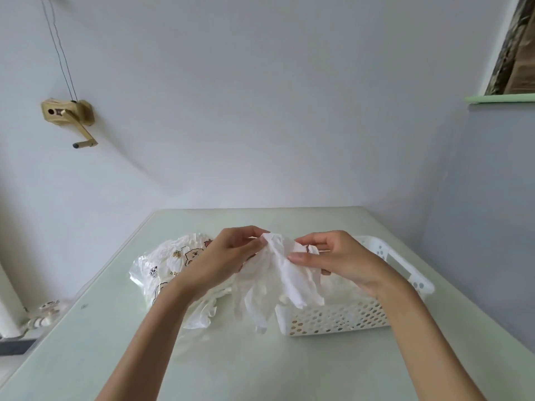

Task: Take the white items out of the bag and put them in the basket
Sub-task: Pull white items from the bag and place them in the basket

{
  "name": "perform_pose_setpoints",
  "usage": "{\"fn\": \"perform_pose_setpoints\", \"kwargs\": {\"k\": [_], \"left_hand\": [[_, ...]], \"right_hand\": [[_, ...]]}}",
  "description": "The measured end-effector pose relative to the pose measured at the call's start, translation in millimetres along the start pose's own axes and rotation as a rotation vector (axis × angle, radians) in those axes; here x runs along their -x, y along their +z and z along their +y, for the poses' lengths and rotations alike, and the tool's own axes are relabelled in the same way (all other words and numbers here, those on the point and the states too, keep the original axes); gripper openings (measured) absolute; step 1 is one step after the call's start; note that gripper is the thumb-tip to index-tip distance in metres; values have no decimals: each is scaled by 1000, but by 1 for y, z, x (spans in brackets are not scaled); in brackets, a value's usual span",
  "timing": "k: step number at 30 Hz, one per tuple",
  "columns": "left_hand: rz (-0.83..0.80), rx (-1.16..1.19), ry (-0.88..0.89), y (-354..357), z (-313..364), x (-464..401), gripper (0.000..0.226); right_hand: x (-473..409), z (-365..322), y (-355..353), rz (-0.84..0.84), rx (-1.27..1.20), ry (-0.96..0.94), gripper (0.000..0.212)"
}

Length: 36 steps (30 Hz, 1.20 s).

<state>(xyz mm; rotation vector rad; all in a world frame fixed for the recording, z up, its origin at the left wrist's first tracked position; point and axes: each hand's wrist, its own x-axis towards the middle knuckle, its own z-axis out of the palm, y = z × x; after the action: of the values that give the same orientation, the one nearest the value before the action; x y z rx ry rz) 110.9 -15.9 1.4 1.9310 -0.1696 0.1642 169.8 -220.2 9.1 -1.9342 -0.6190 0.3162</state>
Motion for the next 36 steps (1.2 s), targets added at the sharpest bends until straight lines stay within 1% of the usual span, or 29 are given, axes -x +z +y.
{"fn": "perform_pose_setpoints", "kwargs": {"k": [1,2,5,9,10,12,13,15,17,18,22,25,28,30,32,34,36], "left_hand": [[-23,-7,9,-1,4,-1,23],[-47,-21,14,-1,8,-3,23],[-119,-57,7,1,19,-7,25],[-265,-11,12,19,36,-10,26],[-271,-4,16,27,39,-12,27],[-228,55,0,41,41,-17,28],[-193,114,-25,48,42,-20,30],[-153,235,-88,61,45,-26,41],[-157,248,-105,71,46,-31,49],[-156,224,-83,76,45,-32,49],[-93,172,53,85,39,-36,23],[-41,172,81,77,37,-38,20],[-58,70,80,66,30,-43,16],[-65,31,51,63,25,-45,17],[-65,29,17,61,20,-48,18],[-52,40,5,60,16,-49,16],[-34,77,10,58,12,-51,18]], "right_hand": [[3,-1,-7,-33,27,18,19],[7,-1,-15,-21,39,22,16],[11,-1,-42,148,-30,-17,10],[13,-6,-57,287,-214,-139,16],[13,-7,-58,342,-257,-164,16],[13,-11,-59,448,-288,-196,17],[12,-12,-60,482,-254,-208,18],[10,-13,-62,514,-140,-245,27],[9,-14,-65,537,-29,-279,35],[9,-14,-68,548,16,-300,36],[13,-12,-81,619,199,-382,35],[19,-4,-92,656,423,-416,32],[22,6,-104,623,504,-404,34],[20,9,-111,616,454,-401,39],[18,10,-115,581,348,-377,44],[16,9,-117,555,170,-341,42],[14,8,-119,510,-85,-281,32]]}}
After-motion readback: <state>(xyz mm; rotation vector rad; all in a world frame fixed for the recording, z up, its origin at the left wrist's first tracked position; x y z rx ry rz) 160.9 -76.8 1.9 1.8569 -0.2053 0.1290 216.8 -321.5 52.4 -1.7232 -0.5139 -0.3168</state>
